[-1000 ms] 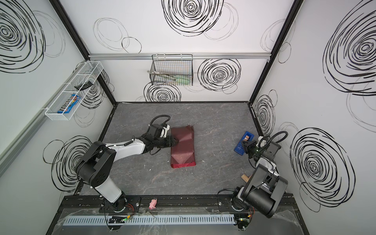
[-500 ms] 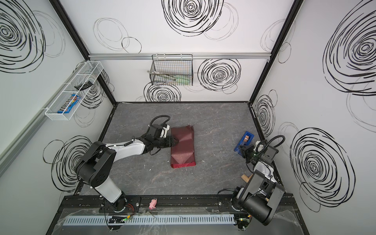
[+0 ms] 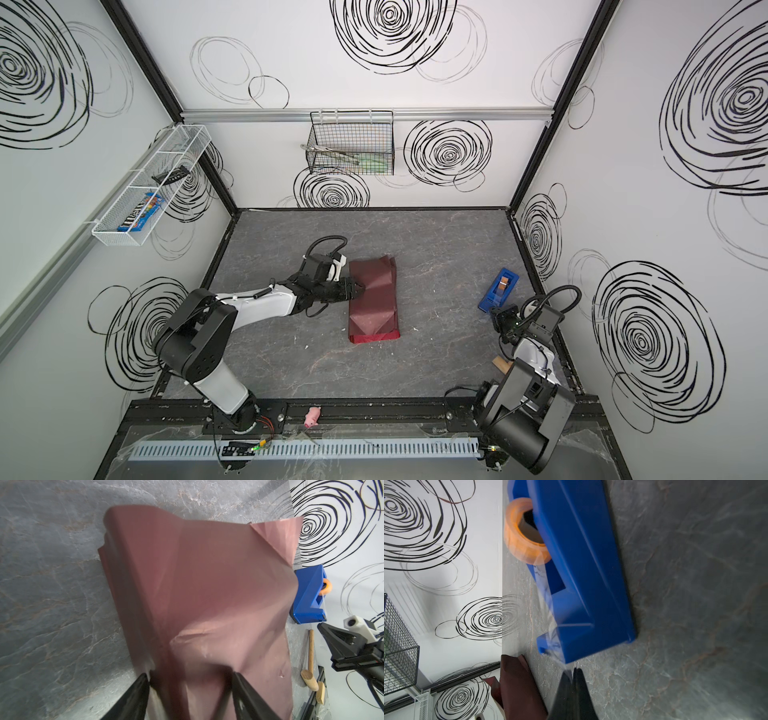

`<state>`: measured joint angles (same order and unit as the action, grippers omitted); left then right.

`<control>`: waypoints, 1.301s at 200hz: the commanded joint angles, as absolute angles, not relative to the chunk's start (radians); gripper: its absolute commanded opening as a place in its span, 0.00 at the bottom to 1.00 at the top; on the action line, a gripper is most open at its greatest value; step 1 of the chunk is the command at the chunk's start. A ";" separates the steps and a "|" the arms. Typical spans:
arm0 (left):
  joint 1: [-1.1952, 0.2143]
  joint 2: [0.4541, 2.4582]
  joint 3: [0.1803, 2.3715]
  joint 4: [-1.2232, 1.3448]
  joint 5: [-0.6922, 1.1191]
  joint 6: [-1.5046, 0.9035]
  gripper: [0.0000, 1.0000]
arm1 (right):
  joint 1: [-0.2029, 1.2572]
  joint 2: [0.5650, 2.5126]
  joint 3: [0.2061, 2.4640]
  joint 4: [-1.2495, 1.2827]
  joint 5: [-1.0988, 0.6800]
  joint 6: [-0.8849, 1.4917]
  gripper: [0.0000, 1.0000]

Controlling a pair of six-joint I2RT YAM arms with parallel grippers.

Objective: Wrap a gift box in wrapping paper
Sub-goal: Tear off the tape with the cutter, then wrap the gift box with the wrapping paper.

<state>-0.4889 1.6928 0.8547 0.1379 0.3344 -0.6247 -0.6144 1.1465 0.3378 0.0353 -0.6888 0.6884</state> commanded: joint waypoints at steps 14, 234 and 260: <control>-0.472 1.706 0.819 0.051 0.276 -0.617 0.66 | -0.612 1.250 0.341 0.085 -0.649 0.696 0.00; -0.475 1.713 0.817 0.052 0.265 -0.620 0.66 | 0.074 0.845 0.281 0.490 -0.450 0.897 0.00; -0.477 1.709 0.816 0.048 0.259 -0.617 0.66 | 0.243 1.007 0.374 0.565 -0.380 0.895 0.00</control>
